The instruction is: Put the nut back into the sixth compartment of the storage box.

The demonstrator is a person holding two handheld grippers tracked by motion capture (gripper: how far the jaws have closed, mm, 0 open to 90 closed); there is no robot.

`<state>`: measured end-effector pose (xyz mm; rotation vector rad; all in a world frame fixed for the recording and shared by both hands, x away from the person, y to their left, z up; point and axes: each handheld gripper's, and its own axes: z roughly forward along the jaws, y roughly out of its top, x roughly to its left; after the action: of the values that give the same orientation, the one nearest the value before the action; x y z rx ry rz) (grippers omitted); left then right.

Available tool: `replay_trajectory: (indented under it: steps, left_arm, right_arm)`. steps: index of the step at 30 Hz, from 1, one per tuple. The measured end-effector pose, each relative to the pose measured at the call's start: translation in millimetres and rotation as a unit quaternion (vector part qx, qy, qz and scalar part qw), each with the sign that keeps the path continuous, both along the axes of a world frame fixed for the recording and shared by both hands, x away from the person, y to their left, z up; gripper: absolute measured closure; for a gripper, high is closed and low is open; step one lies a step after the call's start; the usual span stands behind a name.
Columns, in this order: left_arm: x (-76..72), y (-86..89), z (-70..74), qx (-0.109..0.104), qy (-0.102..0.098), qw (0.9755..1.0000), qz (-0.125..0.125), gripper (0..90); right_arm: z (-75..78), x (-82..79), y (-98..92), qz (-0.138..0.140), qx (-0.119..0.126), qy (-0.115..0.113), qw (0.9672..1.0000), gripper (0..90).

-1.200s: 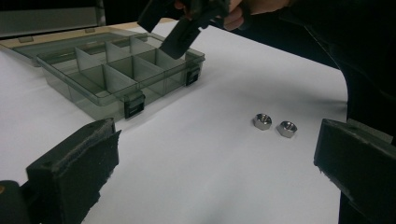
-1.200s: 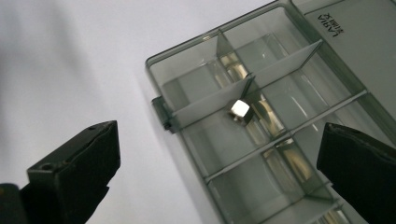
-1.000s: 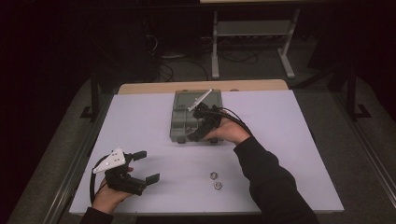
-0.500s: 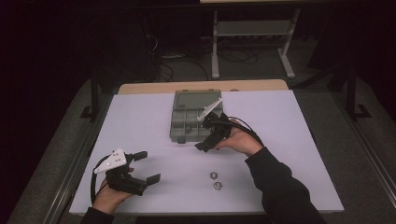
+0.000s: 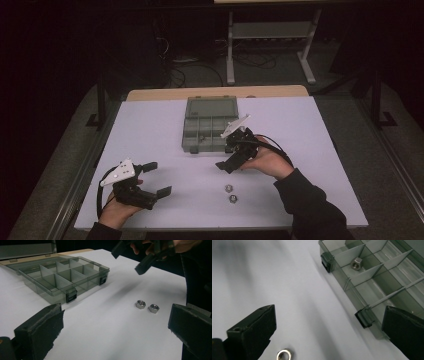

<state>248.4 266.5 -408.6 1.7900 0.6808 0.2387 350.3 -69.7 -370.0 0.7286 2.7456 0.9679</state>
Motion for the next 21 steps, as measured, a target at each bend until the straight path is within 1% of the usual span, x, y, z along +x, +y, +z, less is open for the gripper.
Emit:
replay_trajectory:
  steps: [5,6,8,10,13,16,17,18,19,21]
  left_arm:
    - [-0.2,0.0,0.2,0.001,-0.001,1.0,0.001,0.0]
    - [-0.1,0.0,0.1,0.001,-0.001,1.0,0.002,0.0]
    - [-0.2,0.1,0.1,0.001,-0.001,1.0,0.003,0.0]
    - [-0.3,0.2,0.3,0.001,-0.003,1.0,0.003,0.0]
    - [-0.1,0.1,-0.1,0.002,-0.007,1.0,0.003,0.0]
    - [-0.1,0.7,-0.4,0.005,-0.014,0.9999,0.005,0.0]
    - [0.0,1.2,-0.5,0.011,-0.018,0.9998,0.006,0.0]
    - [0.3,1.6,-0.9,0.019,-0.026,0.9995,0.005,0.0]
    - [0.4,1.6,-1.5,0.023,-0.029,0.9993,0.007,0.0]
    - [0.8,2.9,-1.8,0.023,-0.029,0.9993,0.008,0.0]
  right_arm:
    - [0.5,-12.3,-7.2,-0.002,0.005,0.0,1.0,0.0]
    - [-0.4,-13.7,-8.8,0.001,0.006,-0.004,1.0,0.0]
    - [-0.9,-18.2,-11.7,-0.002,0.007,0.003,1.0,0.0]
    - [-3.0,-21.5,-14.6,-0.003,0.007,0.002,1.0,0.0]
    - [-8.6,-26.9,-18.2,-0.004,0.009,0.006,0.9999,0.0]
    - [-16.0,-31.0,-20.3,-0.006,0.005,0.015,0.9999,0.0]
    - [-18.3,-31.9,-21.0,-0.006,0.005,0.016,0.9998,0.0]
    - [-20.3,-33.0,-21.0,-0.007,0.006,0.023,0.9997,0.0]
    - [-22.9,-33.8,-20.9,-0.006,0.005,0.023,0.9997,0.0]
    - [-26.7,-35.2,-20.2,-0.006,0.003,0.027,0.9996,1.3]
